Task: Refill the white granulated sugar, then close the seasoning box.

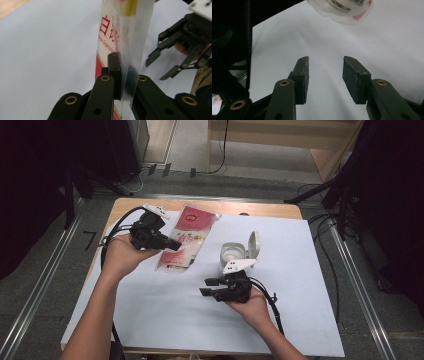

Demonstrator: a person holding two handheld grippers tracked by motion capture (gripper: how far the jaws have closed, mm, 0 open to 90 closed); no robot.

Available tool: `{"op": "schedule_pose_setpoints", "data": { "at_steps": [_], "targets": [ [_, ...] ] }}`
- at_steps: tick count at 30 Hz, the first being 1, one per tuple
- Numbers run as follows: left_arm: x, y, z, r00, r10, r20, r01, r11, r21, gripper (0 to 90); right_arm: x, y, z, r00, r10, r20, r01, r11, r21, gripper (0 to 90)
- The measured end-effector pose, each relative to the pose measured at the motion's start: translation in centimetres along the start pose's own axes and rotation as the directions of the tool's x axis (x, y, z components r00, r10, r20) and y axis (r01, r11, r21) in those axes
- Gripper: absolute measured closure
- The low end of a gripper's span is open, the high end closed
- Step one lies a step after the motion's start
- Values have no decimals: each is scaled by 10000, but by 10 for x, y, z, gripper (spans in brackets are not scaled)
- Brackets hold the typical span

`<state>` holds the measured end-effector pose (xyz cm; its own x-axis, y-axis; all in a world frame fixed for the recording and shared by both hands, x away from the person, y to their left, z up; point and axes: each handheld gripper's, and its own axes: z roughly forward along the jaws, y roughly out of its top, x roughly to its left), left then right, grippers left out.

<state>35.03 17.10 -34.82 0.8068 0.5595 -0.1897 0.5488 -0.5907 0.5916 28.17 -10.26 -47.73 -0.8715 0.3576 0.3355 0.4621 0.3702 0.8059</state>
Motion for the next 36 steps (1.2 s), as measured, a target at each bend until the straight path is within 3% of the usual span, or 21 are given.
{"op": "schedule_pose_setpoints", "data": {
  "at_steps": [5, 8, 14, 22, 31, 34, 36],
  "targets": [
    [10, -2, 9, 10000, -41, -35, 41, 10000, -25, 900, -6, -1, -19, 9969, -776, -107, 773, 9968, -202, 544],
    [15, -2, 14, 10000, 19, -22, -19, 10000, -73, 900, -8, -1, -28, 9978, -640, -186, 635, 9977, -226, 544],
    [26, 0, 22, 9997, 59, -253, -71, 9989, -463, 900, -9, -6, -42, 9956, -908, -214, 911, 9958, 114, 532],
    [34, -9, 38, 9972, -58, -751, 29, 9992, -388, 900, -16, -11, -64, 9968, -800, 38, 800, 9967, 151, 529],
    [42, -25, 39, 9970, -582, -516, 536, 9948, -870, 900, -18, -18, -75, 9977, -630, 264, 628, 9980, 63, 526],
    [40, -30, 37, 9976, -420, -543, 377, 9963, -773, 900, -17, -20, -80, 9978, -530, 388, 529, 9986, 26, 525],
    [40, -35, 36, 9970, -523, -570, 474, 9954, -836, 900, -19, -22, -84, 9974, -470, 539, 468, 9989, 46, 520]
  ]
}}
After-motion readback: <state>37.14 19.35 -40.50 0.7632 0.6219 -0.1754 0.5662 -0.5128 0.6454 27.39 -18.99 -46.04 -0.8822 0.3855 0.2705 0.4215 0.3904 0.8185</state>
